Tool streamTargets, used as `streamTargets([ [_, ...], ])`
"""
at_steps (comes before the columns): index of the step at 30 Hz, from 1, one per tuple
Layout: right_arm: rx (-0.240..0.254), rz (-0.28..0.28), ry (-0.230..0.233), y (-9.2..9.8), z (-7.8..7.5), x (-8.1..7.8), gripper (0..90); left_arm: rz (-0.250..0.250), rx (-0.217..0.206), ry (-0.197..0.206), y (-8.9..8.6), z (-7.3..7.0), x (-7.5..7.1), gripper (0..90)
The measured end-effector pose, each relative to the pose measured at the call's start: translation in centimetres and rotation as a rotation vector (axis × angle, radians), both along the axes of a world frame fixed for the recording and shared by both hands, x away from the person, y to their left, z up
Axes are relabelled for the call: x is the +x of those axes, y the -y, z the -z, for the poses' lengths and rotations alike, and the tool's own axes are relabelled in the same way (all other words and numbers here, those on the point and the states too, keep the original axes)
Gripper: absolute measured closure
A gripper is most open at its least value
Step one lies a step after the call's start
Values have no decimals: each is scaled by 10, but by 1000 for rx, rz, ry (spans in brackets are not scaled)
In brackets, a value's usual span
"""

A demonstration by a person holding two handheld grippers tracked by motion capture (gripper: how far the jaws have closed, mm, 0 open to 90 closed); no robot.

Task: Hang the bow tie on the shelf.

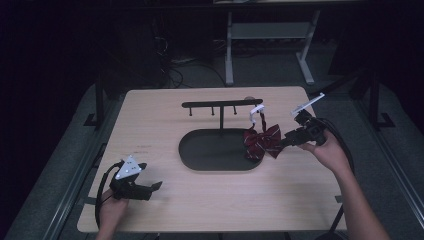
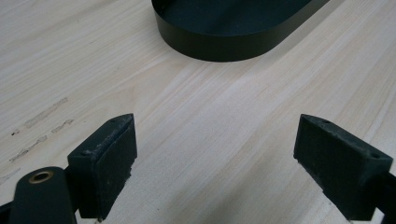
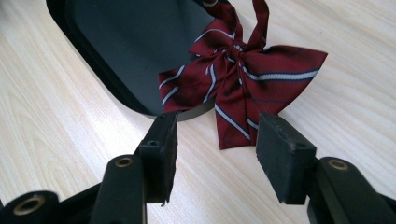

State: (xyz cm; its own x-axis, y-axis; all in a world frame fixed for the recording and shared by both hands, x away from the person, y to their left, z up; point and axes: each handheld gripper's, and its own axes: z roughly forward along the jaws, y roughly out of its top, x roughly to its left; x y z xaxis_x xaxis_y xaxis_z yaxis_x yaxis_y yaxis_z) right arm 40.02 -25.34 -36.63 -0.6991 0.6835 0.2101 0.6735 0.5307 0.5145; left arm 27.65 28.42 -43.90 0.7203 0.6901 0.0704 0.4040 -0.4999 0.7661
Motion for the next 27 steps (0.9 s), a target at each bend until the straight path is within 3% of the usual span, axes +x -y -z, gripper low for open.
streamTargets([
  [27, 13, 6, -15, 9, 21, -17, 478, -1, -2, -3, 0, 0, 0, 132],
])
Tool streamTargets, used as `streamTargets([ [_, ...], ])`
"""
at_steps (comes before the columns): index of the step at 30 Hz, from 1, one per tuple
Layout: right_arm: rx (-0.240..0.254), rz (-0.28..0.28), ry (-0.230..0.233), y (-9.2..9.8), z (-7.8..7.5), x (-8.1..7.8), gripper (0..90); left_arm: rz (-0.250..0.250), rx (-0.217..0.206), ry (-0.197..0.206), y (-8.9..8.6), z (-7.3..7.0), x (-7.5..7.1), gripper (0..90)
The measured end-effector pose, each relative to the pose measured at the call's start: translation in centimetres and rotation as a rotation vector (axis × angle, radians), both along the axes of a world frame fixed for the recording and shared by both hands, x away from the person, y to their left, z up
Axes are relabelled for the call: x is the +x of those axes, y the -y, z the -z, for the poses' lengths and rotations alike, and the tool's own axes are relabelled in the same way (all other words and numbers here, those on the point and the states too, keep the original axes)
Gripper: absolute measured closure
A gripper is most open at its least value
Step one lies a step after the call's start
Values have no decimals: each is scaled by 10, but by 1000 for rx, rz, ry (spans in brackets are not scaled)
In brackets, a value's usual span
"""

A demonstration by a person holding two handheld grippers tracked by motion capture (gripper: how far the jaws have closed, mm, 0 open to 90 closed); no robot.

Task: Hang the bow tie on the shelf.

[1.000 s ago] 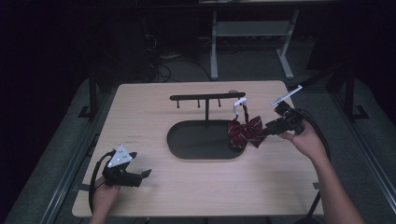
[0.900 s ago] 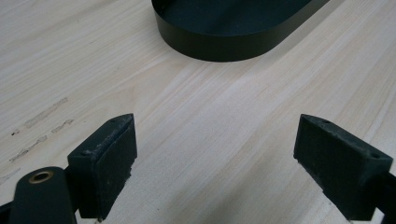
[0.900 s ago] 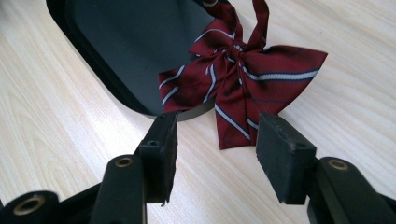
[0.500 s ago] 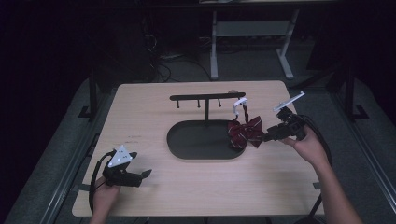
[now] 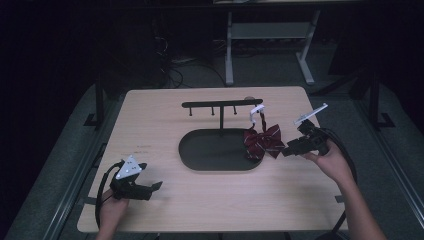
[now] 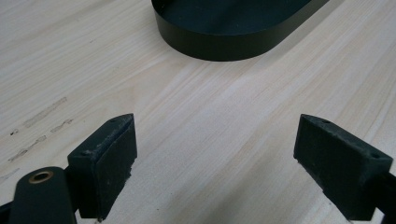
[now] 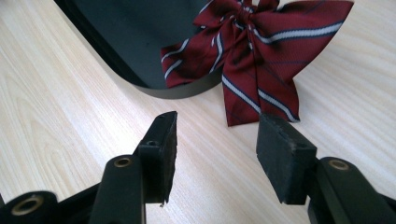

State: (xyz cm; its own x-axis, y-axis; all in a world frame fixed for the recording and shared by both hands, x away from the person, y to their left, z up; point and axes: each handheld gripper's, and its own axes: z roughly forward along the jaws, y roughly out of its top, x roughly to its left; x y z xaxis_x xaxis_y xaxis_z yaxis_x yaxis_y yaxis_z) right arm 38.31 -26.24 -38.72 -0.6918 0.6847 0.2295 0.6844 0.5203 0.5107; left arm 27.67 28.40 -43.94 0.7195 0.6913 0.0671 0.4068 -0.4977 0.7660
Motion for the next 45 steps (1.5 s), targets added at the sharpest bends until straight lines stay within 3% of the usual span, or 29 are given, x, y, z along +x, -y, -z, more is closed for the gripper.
streamTargets([
  [22, 14, 13, -18, 12, 17, -24, 465, -1, -7, 2, 1, 1, 0, 132],
  [45, 39, 26, 4, 23, 35, -52, 455, 3, 7, -5, 1, 1, 0, 132],
])
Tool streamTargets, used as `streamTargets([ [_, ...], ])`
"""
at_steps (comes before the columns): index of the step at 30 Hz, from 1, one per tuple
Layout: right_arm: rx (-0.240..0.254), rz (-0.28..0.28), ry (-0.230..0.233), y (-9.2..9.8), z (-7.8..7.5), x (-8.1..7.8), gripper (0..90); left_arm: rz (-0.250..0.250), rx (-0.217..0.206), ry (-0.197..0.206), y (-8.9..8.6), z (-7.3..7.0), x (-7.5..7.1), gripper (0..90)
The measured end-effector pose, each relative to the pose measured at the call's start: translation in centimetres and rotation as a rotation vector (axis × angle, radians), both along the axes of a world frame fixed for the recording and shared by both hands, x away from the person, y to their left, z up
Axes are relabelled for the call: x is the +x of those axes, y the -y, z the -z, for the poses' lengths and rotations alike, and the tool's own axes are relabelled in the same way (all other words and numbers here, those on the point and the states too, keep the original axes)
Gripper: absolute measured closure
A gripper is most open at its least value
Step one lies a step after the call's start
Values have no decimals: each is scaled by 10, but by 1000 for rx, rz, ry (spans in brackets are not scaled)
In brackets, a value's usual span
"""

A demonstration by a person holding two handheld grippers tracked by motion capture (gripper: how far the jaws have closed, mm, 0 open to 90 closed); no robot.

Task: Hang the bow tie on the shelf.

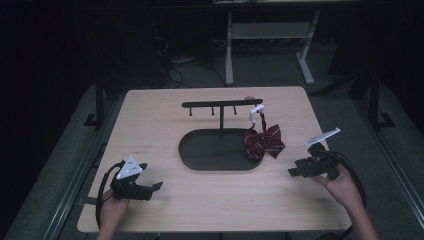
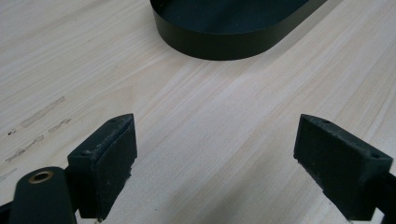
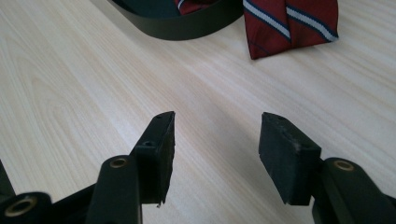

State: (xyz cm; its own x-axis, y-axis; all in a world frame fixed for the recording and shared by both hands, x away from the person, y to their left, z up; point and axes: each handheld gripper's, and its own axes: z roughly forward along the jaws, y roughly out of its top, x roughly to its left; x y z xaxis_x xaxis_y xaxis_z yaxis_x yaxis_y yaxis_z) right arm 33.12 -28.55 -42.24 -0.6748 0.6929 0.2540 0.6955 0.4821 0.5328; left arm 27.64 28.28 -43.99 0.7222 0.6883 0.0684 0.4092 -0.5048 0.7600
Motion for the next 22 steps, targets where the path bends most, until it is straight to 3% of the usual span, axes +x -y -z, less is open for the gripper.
streamTargets([
  [16, 43, 26, 10, 3, 14, -25, 436, 5, 4, 4, 1, 0, 0, 132],
  [22, 48, 40, 58, 4, 18, -40, 415, 3, 3, 2, 0, 0, 1, 132],
])
